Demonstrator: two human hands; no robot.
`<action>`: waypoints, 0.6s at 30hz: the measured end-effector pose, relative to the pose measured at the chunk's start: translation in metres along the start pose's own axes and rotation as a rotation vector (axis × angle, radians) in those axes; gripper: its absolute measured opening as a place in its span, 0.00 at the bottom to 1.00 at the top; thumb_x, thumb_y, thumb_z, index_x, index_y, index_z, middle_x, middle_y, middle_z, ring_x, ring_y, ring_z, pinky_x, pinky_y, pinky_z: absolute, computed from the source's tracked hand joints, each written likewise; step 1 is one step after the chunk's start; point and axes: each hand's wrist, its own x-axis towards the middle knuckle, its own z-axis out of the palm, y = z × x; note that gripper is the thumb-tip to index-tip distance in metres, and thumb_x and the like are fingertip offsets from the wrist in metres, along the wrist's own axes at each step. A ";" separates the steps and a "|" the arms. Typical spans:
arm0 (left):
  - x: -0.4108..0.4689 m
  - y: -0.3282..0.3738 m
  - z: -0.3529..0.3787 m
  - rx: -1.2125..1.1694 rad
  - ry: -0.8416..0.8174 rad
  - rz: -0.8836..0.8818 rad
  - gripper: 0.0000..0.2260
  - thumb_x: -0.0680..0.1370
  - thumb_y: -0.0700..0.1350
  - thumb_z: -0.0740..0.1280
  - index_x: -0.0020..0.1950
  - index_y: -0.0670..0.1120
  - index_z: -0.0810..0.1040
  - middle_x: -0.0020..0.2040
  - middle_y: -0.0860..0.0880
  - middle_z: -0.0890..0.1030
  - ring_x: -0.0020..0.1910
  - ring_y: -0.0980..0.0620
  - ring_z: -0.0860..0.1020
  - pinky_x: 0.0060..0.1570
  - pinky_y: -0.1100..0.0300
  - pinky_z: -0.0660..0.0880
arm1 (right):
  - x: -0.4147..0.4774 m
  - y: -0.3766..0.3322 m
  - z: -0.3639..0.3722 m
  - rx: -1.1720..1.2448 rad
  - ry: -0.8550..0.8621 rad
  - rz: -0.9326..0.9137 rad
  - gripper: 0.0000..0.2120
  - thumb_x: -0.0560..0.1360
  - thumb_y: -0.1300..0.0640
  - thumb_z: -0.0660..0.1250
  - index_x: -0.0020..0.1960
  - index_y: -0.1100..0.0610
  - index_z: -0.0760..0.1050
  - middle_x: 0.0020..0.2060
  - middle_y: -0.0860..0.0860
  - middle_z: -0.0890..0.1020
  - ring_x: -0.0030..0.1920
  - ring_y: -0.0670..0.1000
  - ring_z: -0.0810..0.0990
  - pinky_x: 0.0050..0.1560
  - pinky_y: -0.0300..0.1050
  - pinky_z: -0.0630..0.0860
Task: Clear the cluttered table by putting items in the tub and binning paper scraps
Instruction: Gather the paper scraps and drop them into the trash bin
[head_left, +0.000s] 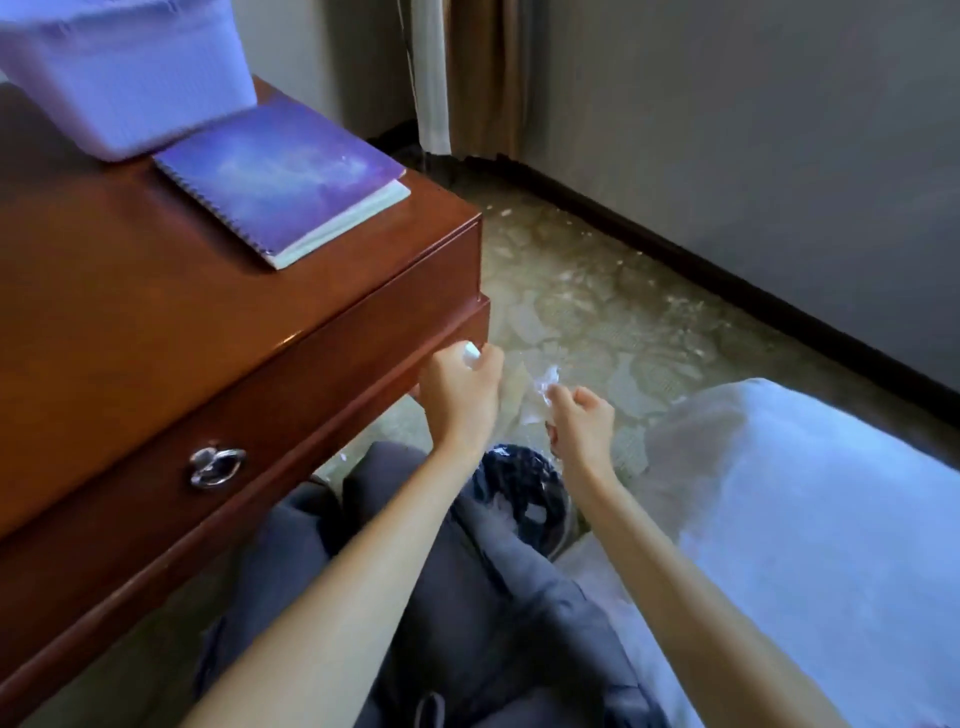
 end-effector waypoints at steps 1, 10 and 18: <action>0.001 -0.010 0.013 -0.003 -0.035 -0.061 0.18 0.71 0.42 0.63 0.23 0.46 0.60 0.22 0.51 0.64 0.29 0.47 0.67 0.47 0.45 0.72 | 0.010 0.016 -0.004 -0.023 0.009 0.064 0.21 0.74 0.63 0.63 0.28 0.54 0.57 0.23 0.50 0.62 0.24 0.49 0.61 0.25 0.40 0.59; 0.025 -0.099 0.086 0.066 -0.132 -0.676 0.16 0.73 0.41 0.64 0.26 0.41 0.66 0.29 0.40 0.73 0.32 0.39 0.69 0.29 0.55 0.62 | 0.083 0.126 0.009 -0.218 -0.081 0.620 0.21 0.77 0.58 0.62 0.26 0.57 0.63 0.23 0.53 0.66 0.22 0.49 0.60 0.26 0.39 0.56; 0.046 -0.163 0.111 0.036 -0.147 -0.894 0.06 0.75 0.39 0.62 0.38 0.42 0.73 0.37 0.42 0.76 0.41 0.43 0.73 0.42 0.58 0.65 | 0.108 0.186 0.028 -0.295 -0.092 0.931 0.15 0.78 0.56 0.60 0.34 0.60 0.70 0.26 0.55 0.70 0.24 0.51 0.64 0.26 0.39 0.59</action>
